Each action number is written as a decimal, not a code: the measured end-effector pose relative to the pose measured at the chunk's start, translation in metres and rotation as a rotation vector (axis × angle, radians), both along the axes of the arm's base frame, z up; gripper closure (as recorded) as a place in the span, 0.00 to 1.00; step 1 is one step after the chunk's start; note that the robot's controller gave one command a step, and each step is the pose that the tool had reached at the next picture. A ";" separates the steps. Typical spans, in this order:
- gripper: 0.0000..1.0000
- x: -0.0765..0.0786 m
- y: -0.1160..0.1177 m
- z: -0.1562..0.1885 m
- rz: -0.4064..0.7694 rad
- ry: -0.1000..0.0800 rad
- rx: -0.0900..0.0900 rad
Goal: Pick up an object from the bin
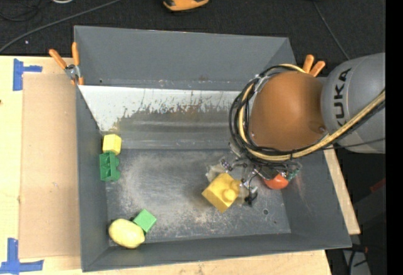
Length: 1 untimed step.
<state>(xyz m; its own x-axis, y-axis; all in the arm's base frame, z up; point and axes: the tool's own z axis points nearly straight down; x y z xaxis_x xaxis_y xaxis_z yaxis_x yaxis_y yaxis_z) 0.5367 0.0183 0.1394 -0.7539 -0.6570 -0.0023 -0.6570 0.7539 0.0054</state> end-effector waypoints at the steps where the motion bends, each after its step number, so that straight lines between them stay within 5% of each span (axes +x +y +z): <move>1: 1.00 0.000 0.000 0.000 -0.001 0.000 0.000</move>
Offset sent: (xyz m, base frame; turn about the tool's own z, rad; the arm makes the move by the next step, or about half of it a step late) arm -0.0029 -0.0022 0.0466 0.0105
